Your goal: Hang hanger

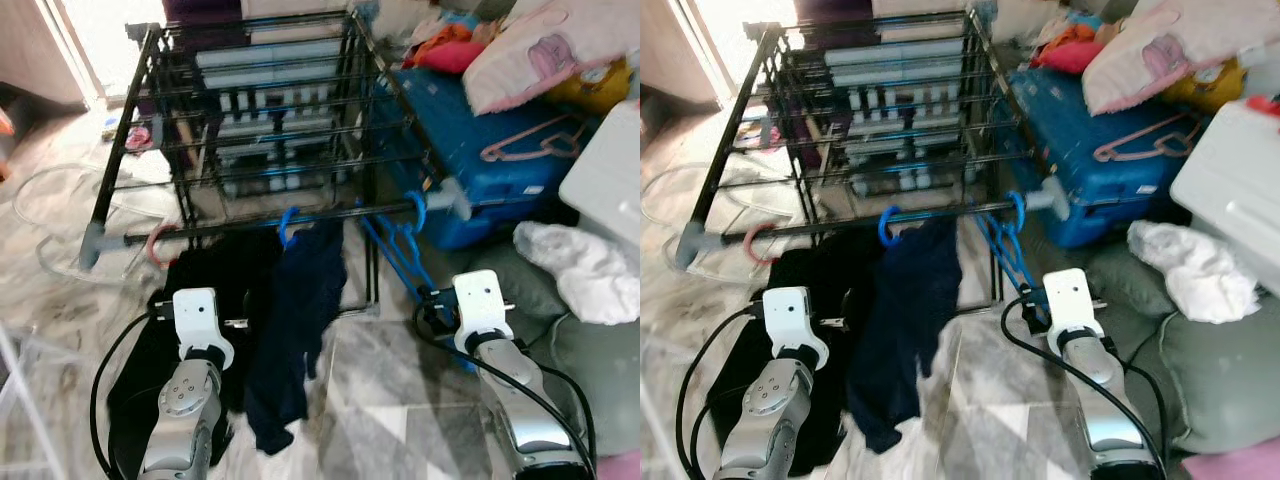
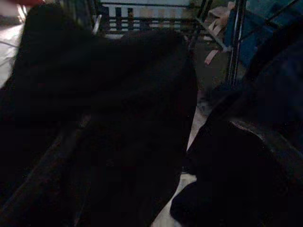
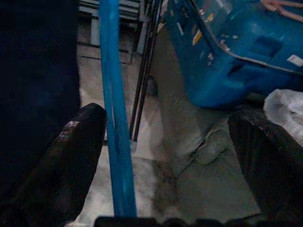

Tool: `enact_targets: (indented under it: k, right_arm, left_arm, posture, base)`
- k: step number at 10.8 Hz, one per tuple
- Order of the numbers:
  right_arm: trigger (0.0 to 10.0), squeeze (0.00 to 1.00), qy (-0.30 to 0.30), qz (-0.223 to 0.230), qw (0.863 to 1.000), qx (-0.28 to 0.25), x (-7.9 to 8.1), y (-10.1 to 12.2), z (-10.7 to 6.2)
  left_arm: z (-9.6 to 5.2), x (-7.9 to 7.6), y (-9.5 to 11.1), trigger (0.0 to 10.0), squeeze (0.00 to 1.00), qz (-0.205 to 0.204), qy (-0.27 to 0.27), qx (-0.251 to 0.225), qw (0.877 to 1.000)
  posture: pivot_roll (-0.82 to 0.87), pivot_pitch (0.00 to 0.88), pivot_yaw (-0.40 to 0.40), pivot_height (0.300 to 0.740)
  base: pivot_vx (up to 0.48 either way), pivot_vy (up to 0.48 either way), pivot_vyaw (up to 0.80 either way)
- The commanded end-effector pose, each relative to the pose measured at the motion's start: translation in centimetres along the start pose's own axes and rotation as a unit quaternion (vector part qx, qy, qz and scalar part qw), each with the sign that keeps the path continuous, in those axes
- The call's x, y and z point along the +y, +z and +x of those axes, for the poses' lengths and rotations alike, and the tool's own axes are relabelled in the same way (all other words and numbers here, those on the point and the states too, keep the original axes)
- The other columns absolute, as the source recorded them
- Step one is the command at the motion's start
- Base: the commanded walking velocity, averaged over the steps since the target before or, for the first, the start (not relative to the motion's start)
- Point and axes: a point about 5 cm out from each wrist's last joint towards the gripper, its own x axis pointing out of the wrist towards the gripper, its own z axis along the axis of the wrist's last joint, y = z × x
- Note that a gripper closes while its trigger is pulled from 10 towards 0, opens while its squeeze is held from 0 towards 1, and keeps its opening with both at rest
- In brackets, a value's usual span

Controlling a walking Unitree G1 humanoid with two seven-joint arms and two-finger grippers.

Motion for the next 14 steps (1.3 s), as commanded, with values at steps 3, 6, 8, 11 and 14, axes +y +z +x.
enact_targets:
  k: [3,6,8,11,14]
  right_arm:
    - [10.0,0.00,-0.010,0.001,1.000,-0.015,-0.3,0.5,0.0]
    - [10.0,0.00,-0.015,0.003,1.000,-0.019,-0.3,0.6,0.0]
    - [10.0,0.00,-0.015,0.006,1.000,-0.020,-0.1,0.7,0.1]
    - [10.0,0.00,-0.008,0.007,1.000,-0.029,0.3,1.1,0.5]
    - [10.0,0.00,0.023,0.011,0.999,-0.034,1.8,1.1,0.0]
  left_arm:
    - [0.0,0.2,0.0,10.0,0.00,0.008,0.003,0.000,1.000]
    - [-0.1,0.3,0.0,10.0,0.00,0.009,0.000,0.002,1.000]
    - [0.1,0.4,0.1,10.0,0.00,0.012,-0.002,0.003,1.000]
    - [0.4,0.6,0.4,10.0,0.00,0.018,-0.003,0.000,1.000]
    - [-1.0,0.7,-0.1,10.0,0.00,0.021,0.000,0.001,1.000]
  posture:
    - [-0.16,0.000,0.076,0.740]
    - [-0.16,0.000,0.082,0.740]
    - [-0.16,0.000,0.085,0.740]
    - [-0.14,0.000,0.088,0.740]
    - [-0.12,0.000,0.083,0.740]
  base:
    - [-0.268,0.000,0.00]
    - [-0.270,0.000,0.00]
    - [-0.268,0.000,0.00]
    - [-0.269,0.000,0.00]
    - [-0.090,0.000,0.00]
